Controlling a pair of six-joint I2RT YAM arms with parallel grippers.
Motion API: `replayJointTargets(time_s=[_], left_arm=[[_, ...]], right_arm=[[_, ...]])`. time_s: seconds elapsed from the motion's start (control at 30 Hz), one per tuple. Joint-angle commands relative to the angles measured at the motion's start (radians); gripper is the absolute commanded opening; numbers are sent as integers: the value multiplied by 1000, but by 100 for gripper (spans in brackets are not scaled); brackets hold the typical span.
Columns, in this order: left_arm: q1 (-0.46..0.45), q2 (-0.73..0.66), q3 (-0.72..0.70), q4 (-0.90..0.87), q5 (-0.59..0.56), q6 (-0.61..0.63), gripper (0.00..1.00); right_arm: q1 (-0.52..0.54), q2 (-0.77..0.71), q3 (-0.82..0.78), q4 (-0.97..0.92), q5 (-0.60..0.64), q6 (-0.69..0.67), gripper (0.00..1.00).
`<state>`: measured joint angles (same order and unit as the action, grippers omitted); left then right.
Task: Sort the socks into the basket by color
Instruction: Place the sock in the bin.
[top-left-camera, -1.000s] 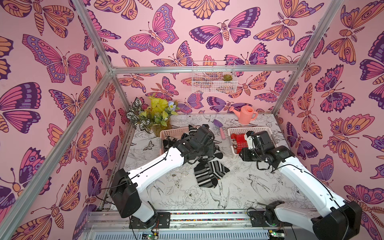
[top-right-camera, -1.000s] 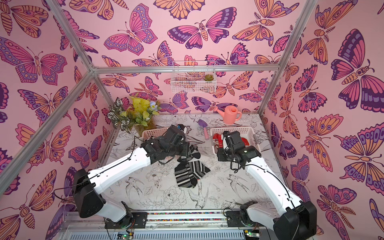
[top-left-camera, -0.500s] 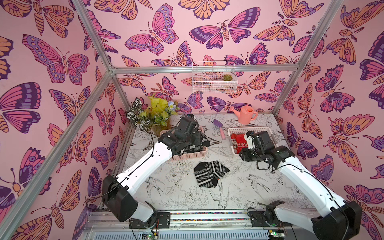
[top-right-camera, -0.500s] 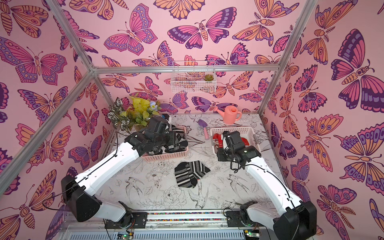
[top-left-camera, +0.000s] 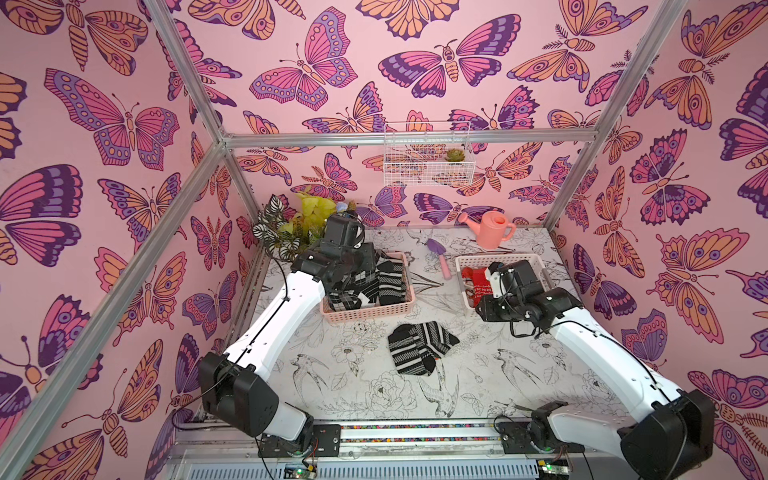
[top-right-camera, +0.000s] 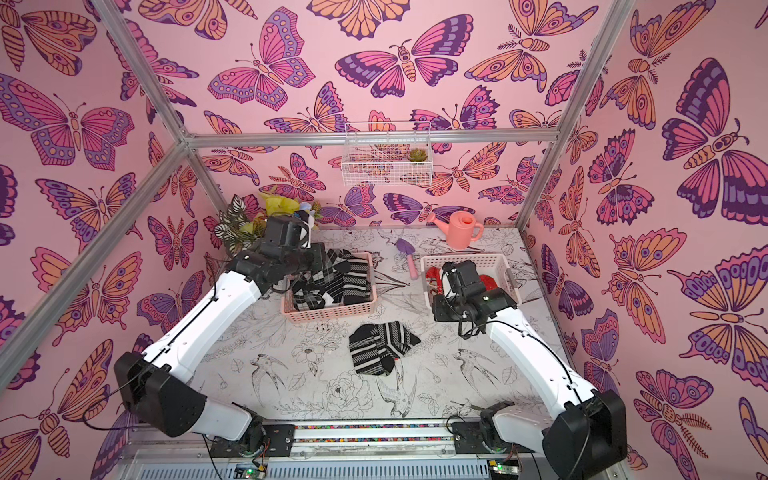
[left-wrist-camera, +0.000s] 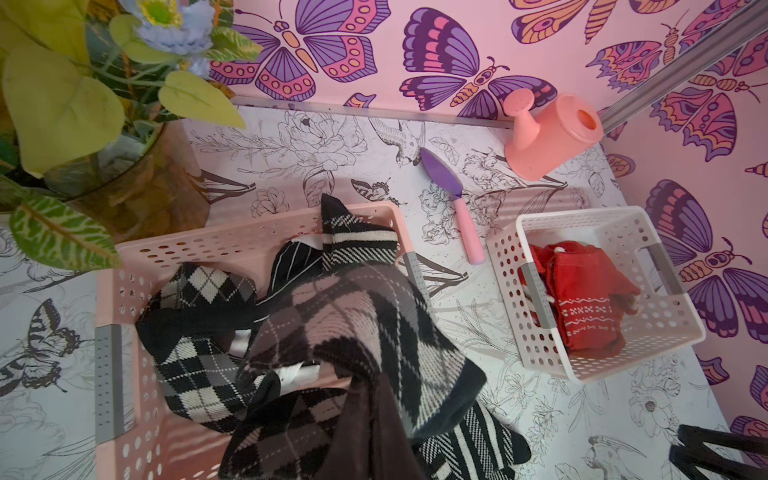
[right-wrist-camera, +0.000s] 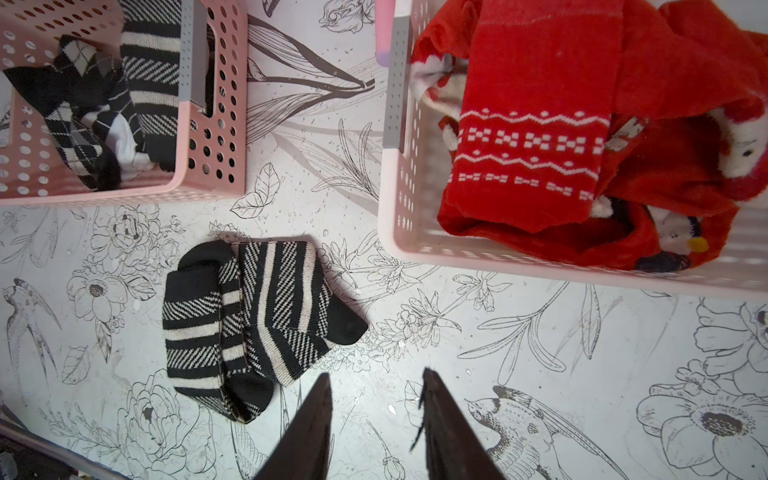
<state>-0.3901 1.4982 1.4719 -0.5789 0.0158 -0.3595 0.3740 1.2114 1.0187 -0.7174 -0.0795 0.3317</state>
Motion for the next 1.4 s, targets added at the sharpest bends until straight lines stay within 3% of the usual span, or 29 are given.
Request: replayJointTargets(time_s=[0.0,0.5,1.37], left_arm=[[36,36,21,-6,35,39,4],[96,118,19,62,46,60,4],[64,119,-273,263,85,-65,3]], right_arm=[[-7,10,36,5,-6,-19,39],[-10,6,32,5,-8,-26,39],[-12,-8,22,8,-25,-21,39]])
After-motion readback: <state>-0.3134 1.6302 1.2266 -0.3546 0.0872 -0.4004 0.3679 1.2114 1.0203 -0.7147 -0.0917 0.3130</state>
